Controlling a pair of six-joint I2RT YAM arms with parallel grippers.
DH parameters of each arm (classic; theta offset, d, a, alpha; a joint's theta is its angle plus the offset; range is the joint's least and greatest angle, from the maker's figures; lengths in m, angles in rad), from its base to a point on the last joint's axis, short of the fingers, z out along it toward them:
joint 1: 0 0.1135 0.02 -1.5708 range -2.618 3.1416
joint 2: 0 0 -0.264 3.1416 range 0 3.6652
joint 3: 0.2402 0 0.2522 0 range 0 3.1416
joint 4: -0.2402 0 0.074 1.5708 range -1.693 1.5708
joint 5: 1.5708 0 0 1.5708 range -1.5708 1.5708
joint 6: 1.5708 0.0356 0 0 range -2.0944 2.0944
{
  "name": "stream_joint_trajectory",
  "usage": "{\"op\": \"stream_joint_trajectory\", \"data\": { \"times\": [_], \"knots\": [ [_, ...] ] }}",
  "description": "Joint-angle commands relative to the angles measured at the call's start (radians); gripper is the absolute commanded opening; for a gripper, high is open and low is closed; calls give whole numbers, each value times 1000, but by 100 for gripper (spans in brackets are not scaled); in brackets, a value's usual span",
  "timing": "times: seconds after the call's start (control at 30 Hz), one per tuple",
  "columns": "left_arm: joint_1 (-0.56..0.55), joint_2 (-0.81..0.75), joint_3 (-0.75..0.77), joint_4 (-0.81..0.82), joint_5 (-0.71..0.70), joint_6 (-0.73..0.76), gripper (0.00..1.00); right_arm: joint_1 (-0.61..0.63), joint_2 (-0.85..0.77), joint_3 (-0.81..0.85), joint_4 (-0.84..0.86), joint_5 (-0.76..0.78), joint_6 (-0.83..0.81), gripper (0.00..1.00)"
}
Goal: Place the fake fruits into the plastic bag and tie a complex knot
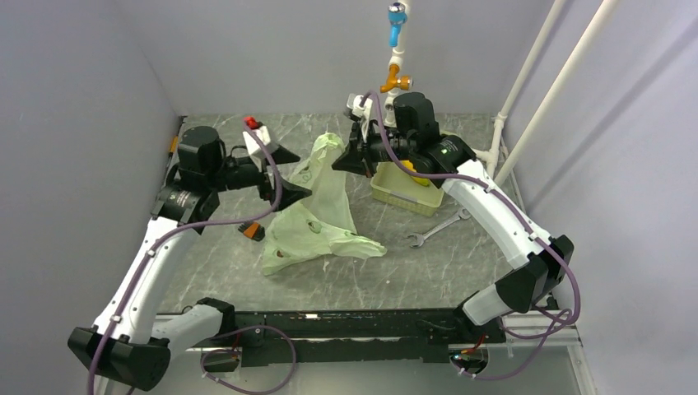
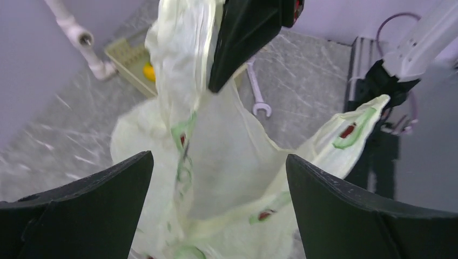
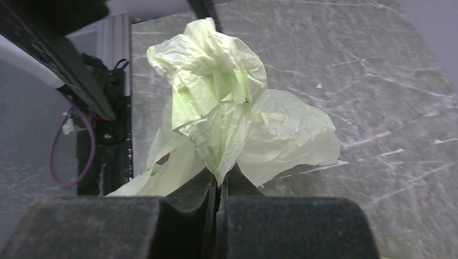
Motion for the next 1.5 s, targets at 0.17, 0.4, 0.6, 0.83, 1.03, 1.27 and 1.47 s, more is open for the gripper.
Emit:
{"op": "stream_joint_trajectory", "data": {
  "times": [0.17, 0.4, 0.6, 0.83, 1.03, 1.27, 1.47],
  "knots": [
    [-172, 131, 102, 44, -261, 358, 99, 2, -8, 68, -35, -172, -16, 0],
    [-165, 220, 169, -3, -167, 283, 24, -32, 4, 87, -39, -175, -9, 0],
    [-136, 197, 136, -2, -358, -119, 0, -189, -51, 47, -32, -26, 65, 63],
    [-44, 250, 94, 20, -409, -499, 0, -328, -140, -122, -42, 246, -46, 80],
    [12, 350, 117, 103, -247, -517, 0, -337, -75, -290, -11, 392, -232, 69],
    [12, 398, 107, 126, -166, -473, 0, -377, 132, -263, 91, 502, -249, 69],
    [13, 421, 102, 161, -131, -453, 0, -421, 296, -178, 118, 513, -259, 73]
  ]
}}
